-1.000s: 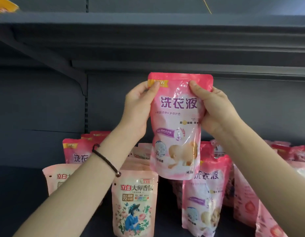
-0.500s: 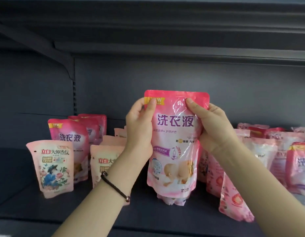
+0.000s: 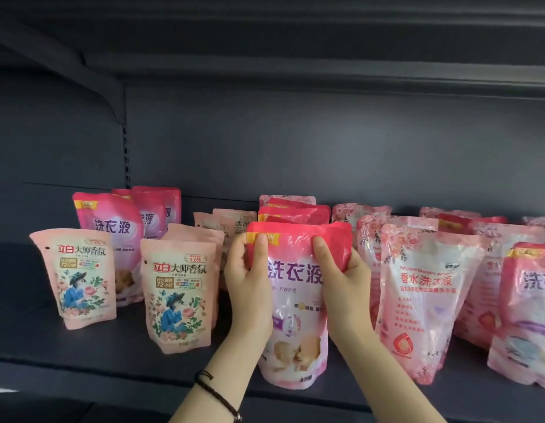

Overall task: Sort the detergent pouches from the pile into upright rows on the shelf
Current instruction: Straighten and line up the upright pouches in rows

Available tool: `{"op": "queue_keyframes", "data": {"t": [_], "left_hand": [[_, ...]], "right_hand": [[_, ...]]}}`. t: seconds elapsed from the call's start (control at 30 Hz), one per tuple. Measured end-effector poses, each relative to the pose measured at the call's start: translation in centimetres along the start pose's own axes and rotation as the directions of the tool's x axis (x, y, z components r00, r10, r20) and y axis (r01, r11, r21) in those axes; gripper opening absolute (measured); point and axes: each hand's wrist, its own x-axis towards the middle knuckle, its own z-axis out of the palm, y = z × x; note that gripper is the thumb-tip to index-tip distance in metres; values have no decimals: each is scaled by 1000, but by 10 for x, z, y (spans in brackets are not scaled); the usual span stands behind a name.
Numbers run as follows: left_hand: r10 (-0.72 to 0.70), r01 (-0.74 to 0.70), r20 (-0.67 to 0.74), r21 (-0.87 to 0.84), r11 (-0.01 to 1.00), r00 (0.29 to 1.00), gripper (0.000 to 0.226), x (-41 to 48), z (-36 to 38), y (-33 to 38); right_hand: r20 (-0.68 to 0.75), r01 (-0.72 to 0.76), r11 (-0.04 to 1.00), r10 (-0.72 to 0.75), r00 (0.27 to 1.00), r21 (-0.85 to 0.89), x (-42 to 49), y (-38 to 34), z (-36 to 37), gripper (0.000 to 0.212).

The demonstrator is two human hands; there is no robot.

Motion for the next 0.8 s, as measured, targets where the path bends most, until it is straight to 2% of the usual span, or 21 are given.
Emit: {"op": "queue_keyframes", "data": {"t": [0.07,0.23,0.3,0.37,0.47,0.5,0.6,0.8], "left_hand": [[19,-19,-4,14,1000,1000,12,0,0,-1],[1,-3,40,53,999,999,10,-3,-4,3],[3,-10,77,94,996,997,26,-10,-9,1],[-70,58,123,99,993,990,36,-22,-16,-6],[-243,233,171,77,969,955,54,-43,-24,-19],[-263,256,173,59,965,949,58,-46,-24,-23],[-240,243,154,1,970,958,60,-47,-19,-27],[-258,263,155,-10,965,954,57,-38,-14,-35]], "right_hand": [[-28,51,998,-52,998,-26,-3,3,2,11],[-89,79,991,-89,992,-104,-12,6,4,26],[-106,79,988,-93,990,-130,-21,10,1,35],[-113,50,990,-65,991,-135,-36,20,-4,54],[-85,-87,985,75,994,-151,-58,35,-6,80],[-81,-120,979,108,991,-167,-63,39,-5,81],[-92,-106,966,86,992,-237,-67,48,1,59],[-63,-95,973,84,995,-211,-55,51,4,38]]}}
